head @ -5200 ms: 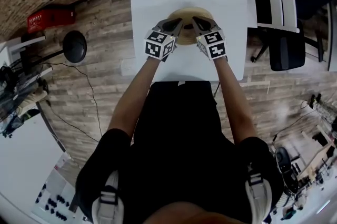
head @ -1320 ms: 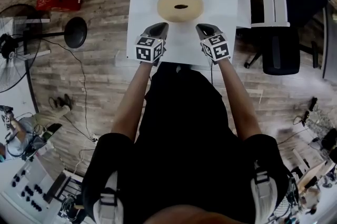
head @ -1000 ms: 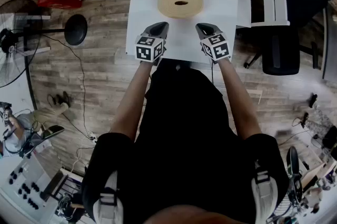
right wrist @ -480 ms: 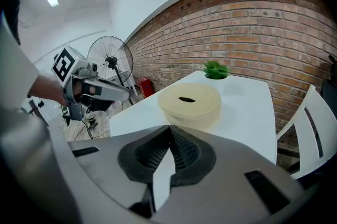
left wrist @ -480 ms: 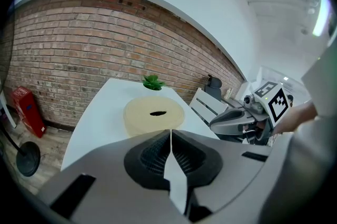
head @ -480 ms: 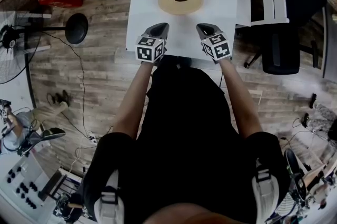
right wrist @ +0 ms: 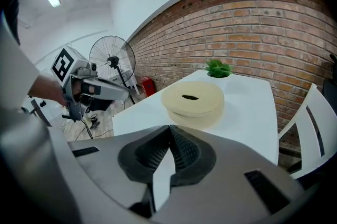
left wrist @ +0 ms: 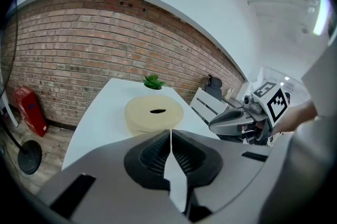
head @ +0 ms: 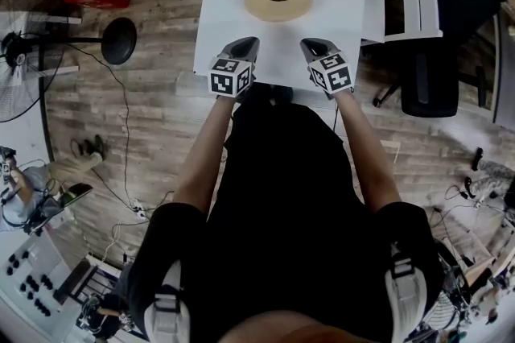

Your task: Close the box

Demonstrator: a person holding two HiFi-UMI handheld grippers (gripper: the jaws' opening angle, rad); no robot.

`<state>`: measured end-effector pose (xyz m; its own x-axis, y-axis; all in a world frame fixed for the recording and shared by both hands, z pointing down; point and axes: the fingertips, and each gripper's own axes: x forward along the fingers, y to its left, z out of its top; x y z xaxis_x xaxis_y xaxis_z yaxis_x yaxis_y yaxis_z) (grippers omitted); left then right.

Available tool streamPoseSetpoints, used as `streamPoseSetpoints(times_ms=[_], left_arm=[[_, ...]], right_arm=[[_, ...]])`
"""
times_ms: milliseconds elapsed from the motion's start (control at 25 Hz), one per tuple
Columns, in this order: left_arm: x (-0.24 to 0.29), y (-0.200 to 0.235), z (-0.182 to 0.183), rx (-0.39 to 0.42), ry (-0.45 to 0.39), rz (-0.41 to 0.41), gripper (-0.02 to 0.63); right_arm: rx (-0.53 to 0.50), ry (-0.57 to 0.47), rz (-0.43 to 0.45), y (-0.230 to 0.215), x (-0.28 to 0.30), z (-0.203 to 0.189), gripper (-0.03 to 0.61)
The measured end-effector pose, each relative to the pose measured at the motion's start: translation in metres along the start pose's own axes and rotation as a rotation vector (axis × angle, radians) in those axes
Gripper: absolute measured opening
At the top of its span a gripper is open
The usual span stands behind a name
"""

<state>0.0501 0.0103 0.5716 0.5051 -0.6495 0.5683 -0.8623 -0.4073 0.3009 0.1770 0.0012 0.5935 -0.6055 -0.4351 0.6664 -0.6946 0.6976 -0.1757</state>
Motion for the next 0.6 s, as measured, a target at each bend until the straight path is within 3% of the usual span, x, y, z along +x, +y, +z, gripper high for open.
streamPoseSetpoints(times_ms=[600], left_arm=[[-0.0052, 0.0026, -0.0056, -0.008, 0.005, 0.016, 0.026]], right_arm=[[0.0, 0.008, 0.013, 0.0026, 0.0037, -0.0047, -0.003]])
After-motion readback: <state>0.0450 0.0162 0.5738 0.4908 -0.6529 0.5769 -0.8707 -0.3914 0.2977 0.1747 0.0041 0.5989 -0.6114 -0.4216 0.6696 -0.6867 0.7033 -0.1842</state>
